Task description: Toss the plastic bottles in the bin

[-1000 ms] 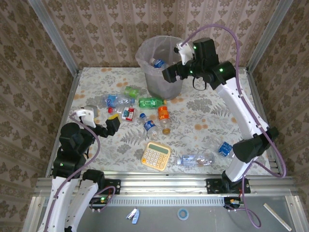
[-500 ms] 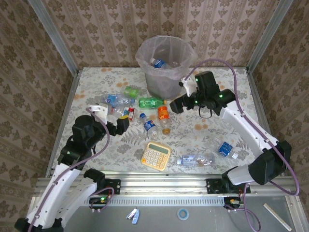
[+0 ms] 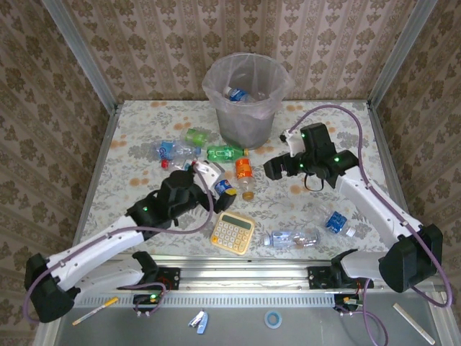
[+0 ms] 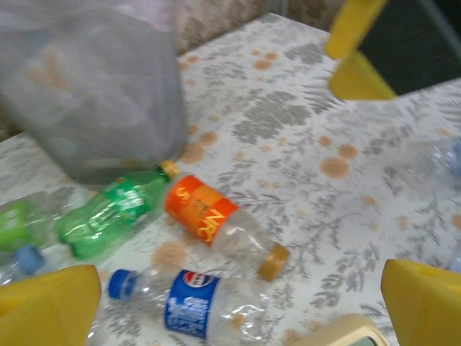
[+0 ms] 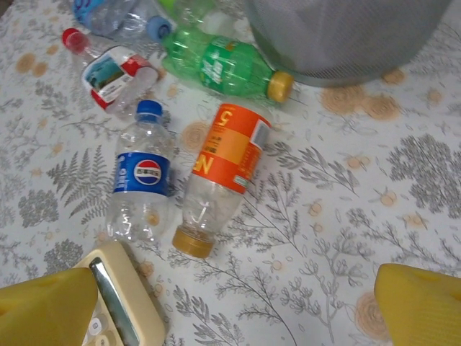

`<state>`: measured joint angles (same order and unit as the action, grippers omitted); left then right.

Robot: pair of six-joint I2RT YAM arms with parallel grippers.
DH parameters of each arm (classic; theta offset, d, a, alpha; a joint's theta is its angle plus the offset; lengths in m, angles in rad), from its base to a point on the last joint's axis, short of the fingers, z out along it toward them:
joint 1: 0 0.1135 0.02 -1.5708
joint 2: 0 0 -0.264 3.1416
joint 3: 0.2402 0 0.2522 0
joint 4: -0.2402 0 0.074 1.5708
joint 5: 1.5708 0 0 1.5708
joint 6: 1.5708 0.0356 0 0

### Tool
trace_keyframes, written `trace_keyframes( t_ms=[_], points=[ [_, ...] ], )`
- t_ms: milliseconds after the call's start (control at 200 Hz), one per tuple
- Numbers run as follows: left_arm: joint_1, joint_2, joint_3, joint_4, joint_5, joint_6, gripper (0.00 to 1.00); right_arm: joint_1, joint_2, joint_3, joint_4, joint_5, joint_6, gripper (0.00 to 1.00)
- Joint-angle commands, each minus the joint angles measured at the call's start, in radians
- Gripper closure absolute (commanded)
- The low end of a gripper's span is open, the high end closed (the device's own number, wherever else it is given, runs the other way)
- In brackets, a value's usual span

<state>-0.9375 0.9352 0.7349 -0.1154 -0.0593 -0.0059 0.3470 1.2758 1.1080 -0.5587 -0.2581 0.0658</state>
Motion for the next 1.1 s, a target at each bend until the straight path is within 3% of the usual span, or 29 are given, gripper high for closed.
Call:
trace_keyframes(
  t_ms=[0, 245, 650, 1095],
  points=[
    [-0.037, 0.039, 0.061, 0.089, 0.1, 0.065, 0.0, -0.031, -0.04, -0.031, 0.008, 0.026, 0.06, 0.0],
    [-0.11, 0.159, 0.108, 0.113, 0.253, 0.104, 0.0, -0.15, -0.1, -0.075, -0.01, 0.007, 0.146, 0.0],
    [-0.204, 0.384, 0.23, 0.065, 0.389, 0.128, 0.0, -0.225, -0.241, -0.08, -0.052, 0.028, 0.174, 0.0],
    [-0.294, 0.681, 0.398, 0.0, 0.422, 0.172, 0.04, -0.278, -0.313, -0.032, -0.103, 0.023, 0.192, 0.0]
  ],
)
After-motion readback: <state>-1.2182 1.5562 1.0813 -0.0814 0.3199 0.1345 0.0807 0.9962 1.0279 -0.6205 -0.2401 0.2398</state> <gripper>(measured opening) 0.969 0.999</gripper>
